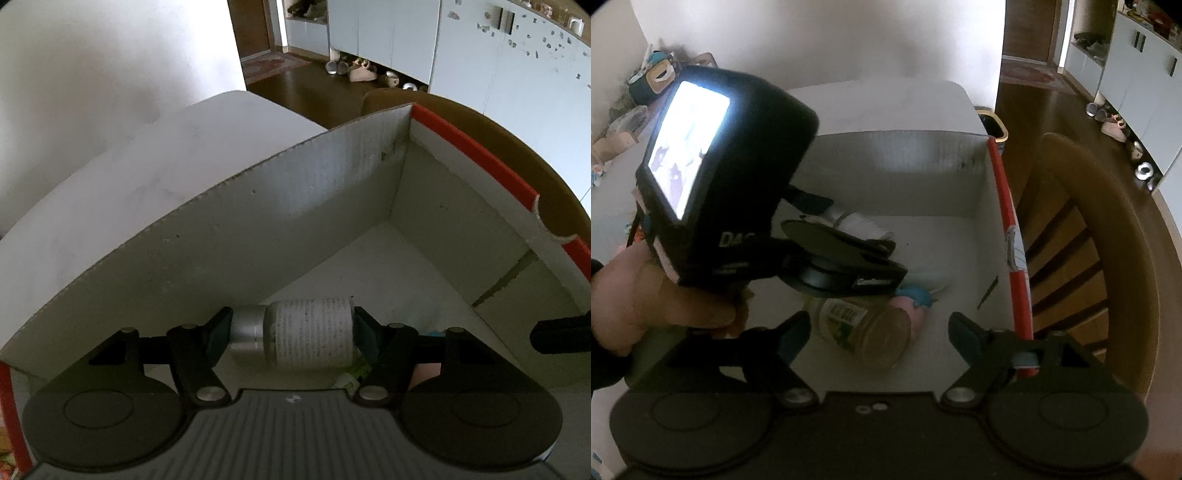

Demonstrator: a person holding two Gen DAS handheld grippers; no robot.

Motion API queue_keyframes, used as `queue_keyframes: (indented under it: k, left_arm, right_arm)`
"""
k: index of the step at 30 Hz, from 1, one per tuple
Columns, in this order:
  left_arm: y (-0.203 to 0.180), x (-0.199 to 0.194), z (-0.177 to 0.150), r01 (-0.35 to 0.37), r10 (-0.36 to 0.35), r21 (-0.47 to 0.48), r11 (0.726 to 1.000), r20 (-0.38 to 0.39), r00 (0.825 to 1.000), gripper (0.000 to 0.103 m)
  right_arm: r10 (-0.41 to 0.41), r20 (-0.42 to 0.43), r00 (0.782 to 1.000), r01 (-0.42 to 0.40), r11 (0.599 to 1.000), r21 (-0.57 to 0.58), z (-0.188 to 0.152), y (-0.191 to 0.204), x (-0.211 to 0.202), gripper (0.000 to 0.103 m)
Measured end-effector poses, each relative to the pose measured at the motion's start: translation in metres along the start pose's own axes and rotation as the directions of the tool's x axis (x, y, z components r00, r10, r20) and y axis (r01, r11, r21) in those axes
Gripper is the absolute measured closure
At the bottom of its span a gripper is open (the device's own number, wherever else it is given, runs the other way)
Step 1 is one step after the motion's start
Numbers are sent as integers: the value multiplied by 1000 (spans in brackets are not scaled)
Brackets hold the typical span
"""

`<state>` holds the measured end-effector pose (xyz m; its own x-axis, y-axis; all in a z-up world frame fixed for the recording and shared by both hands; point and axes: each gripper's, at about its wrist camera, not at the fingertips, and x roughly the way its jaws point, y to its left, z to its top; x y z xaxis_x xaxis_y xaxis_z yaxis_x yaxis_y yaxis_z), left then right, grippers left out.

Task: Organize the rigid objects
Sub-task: 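Carry the pill bottle and toothpick jar into the shoebox and release both, then withdraw both grippers from the shoebox back over the table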

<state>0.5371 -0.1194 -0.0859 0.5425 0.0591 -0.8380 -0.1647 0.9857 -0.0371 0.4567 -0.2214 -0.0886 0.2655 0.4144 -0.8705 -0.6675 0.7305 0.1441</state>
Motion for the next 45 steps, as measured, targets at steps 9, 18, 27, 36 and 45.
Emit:
queue_keyframes:
  k: [9,18,27,36,45]
  left_arm:
    - [6,-31,-6,28,-26,-36,999,52,998,35]
    - [17,-76,-25,49,-42,-46,998,133,990,35]
    - [33,-117,-39,85,-69,-72,994,203,977,35]
    - [51,-165,-71,87,-63,-81,993,267,962,35]
    - [76,-196,-112,95,-55,-114,989,309,949,28]
  right_arm:
    - [-2,31,1000,2,1000,2,-9,9,-17,20]
    - [-10,84,996,11,1000,-8,-19,22,-45,19]
    - [-4,134,991,5,1000,-6,-36,40,-75,16]
    - [0,186,983,-4,1000,22,-48,61,-98,11]
    - [43,258,965,-58,997,51,-64,95,-114,8]
